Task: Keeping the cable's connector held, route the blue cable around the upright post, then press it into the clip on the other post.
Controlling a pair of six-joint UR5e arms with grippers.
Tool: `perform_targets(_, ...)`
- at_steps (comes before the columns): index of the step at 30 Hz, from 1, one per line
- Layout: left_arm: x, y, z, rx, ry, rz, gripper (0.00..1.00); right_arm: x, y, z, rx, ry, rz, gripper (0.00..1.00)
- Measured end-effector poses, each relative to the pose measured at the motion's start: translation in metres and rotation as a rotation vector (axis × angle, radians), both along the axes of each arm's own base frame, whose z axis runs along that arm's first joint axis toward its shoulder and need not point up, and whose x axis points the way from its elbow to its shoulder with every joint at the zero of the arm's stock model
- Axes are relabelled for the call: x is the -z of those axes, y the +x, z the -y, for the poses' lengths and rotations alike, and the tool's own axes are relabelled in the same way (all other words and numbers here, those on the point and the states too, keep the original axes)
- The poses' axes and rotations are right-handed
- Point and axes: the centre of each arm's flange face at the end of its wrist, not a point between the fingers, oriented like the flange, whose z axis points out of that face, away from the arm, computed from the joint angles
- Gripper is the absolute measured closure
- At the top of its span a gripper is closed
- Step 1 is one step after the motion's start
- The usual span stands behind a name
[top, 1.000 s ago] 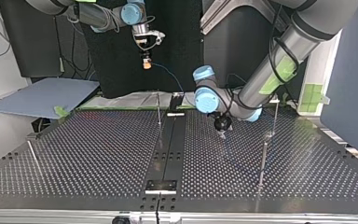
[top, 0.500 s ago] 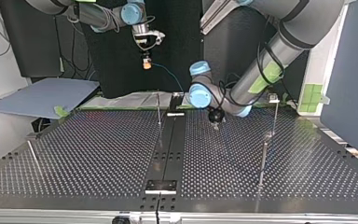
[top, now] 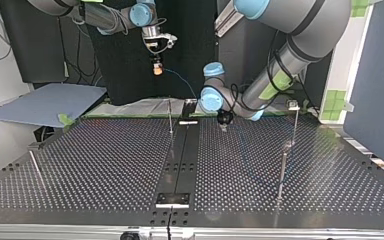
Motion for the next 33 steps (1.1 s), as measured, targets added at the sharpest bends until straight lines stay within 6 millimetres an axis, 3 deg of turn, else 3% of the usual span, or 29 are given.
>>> perform_targets(6, 0.012, -0.001, 0.009, 0.039, -0.065, 0.000, 0.00, -0.001, 0.003, 0.000, -0.020, -0.010, 0.002, 1.00)
perform_targets(24, 0.017, -0.017, 0.043, 0.146, -0.248, -0.027, 0.00, -0.003, 0.008, 0.007, -0.059, -0.022, 0.014, 1.00)
perform_targets(33, 0.021, -0.030, 0.057, 0.168, -0.256, -0.048, 0.00, -0.003, 0.008, 0.007, -0.059, -0.018, 0.010, 1.00)
